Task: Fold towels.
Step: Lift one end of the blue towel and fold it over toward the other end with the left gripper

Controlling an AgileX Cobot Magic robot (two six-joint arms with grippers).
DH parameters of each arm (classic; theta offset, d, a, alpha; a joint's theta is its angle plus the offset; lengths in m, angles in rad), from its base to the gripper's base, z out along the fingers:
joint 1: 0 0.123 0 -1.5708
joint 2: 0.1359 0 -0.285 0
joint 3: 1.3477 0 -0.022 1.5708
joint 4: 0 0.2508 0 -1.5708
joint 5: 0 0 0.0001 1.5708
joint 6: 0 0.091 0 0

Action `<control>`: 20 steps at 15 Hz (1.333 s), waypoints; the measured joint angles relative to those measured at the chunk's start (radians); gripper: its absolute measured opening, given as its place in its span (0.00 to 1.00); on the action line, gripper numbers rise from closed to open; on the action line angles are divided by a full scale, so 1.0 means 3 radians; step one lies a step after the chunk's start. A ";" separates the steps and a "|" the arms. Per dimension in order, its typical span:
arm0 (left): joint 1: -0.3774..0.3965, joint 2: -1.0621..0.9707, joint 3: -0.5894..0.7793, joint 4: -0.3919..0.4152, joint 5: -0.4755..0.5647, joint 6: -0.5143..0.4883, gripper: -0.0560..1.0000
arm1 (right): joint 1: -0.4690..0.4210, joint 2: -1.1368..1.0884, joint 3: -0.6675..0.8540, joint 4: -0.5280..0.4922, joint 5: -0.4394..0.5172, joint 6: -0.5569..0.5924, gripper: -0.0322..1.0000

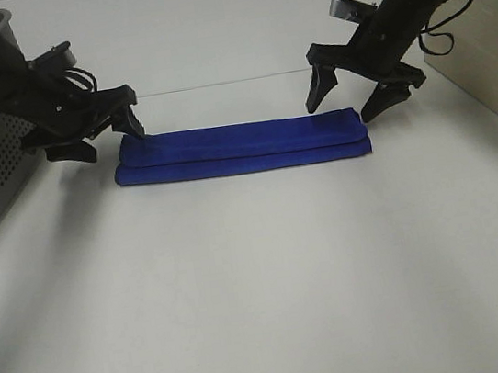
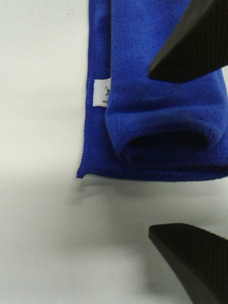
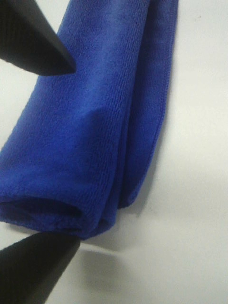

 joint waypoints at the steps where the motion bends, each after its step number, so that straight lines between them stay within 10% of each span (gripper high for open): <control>1: 0.0000 -0.0027 -0.0007 0.0043 -0.0010 0.0000 0.78 | 0.0000 -0.0017 0.0000 0.0000 0.0023 0.0000 0.85; 8: -0.0020 0.0237 -0.0023 -0.0800 -0.0127 0.0490 0.78 | 0.0000 -0.0023 0.0000 0.0003 0.0040 0.0000 0.85; 11: -0.0033 0.0280 -0.0023 -0.0900 -0.0133 0.0583 0.54 | 0.0000 -0.0023 0.0000 0.0010 0.0037 0.0000 0.85; 14: -0.0030 0.0303 -0.0023 -0.0807 -0.0127 0.0570 0.11 | 0.0000 -0.0023 0.0000 0.0053 0.0030 0.0000 0.85; 20: 0.0057 0.0060 -0.0023 0.0177 -0.0023 -0.0080 0.11 | 0.0000 -0.0023 0.0000 0.0077 0.0037 0.0000 0.85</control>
